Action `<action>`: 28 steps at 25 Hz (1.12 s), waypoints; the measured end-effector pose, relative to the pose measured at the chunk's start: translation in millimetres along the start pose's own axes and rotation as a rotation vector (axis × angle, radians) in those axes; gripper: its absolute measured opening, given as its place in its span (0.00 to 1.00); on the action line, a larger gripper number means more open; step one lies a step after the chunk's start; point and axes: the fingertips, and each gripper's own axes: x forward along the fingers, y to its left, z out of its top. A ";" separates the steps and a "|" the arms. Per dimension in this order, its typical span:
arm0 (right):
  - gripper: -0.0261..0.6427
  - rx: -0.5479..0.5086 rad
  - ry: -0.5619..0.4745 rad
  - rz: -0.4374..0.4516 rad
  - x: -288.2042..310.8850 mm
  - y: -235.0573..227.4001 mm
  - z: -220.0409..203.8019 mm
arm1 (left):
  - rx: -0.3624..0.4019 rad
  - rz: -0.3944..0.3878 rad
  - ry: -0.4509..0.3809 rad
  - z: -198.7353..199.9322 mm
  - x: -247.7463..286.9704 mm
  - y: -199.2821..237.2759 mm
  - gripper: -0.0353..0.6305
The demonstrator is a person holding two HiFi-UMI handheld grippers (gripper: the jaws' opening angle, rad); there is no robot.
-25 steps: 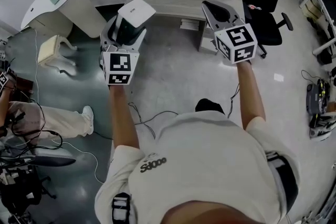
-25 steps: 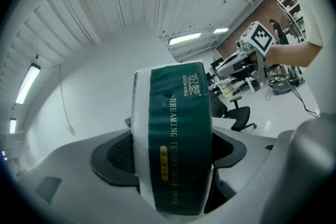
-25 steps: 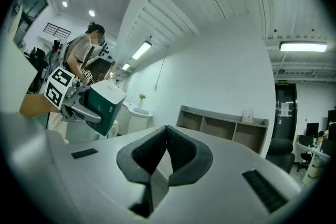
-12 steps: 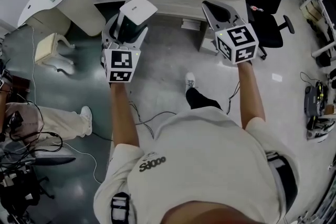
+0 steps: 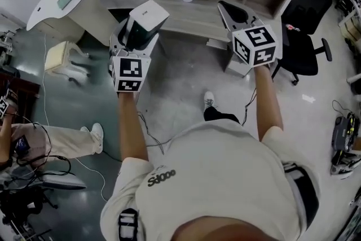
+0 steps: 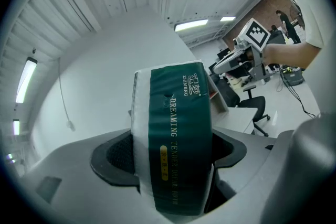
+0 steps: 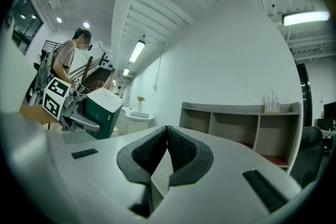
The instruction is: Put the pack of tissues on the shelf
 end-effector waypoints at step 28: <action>0.04 0.017 0.025 0.103 205.8 -206.4 -41.9 | 0.006 0.015 0.107 11.6 281.8 57.8 0.65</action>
